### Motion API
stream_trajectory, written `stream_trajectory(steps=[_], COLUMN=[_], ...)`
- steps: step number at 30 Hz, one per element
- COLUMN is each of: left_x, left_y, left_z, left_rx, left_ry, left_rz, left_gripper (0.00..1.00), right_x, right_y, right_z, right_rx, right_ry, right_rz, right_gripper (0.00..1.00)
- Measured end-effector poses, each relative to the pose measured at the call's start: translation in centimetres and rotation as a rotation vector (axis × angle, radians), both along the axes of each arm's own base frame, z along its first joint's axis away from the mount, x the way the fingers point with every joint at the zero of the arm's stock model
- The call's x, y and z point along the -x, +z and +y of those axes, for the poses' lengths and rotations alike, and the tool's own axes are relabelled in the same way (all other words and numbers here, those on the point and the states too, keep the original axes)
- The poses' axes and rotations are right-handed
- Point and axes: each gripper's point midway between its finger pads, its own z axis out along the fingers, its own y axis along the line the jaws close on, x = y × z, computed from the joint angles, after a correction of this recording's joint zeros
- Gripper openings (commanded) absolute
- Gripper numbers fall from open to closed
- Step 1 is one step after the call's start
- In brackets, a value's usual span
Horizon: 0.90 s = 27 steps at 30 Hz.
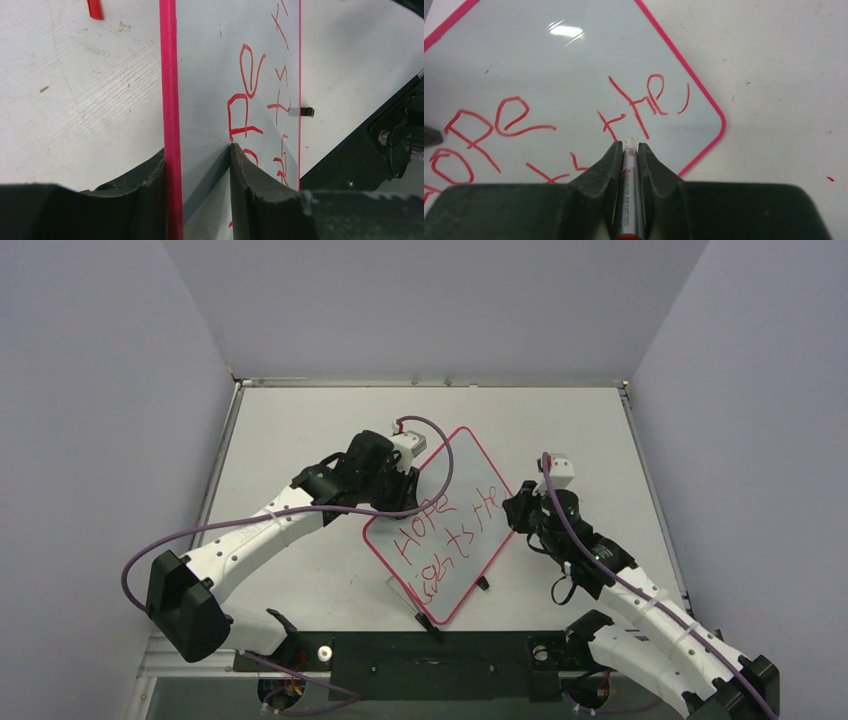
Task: Write a sentence on the whiteboard
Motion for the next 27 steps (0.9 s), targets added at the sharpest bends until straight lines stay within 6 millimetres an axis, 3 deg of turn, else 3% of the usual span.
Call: stream_trajectory(steps=[15,27], left_x=[0.0,0.0], left_y=[0.0,0.0], left_z=[0.0,0.0], left_rx=[0.0,0.0], left_ry=[0.0,0.0], left_rz=[0.0,-0.001], left_gripper=[0.0,0.0], right_x=[8.0,11.2], right_y=[-2.4,-3.3], right_z=[5.4,6.7], right_rx=[-0.056,-0.076], right_ry=[0.316,0.392], right_rz=[0.008,-0.008], right_gripper=[0.0,0.0])
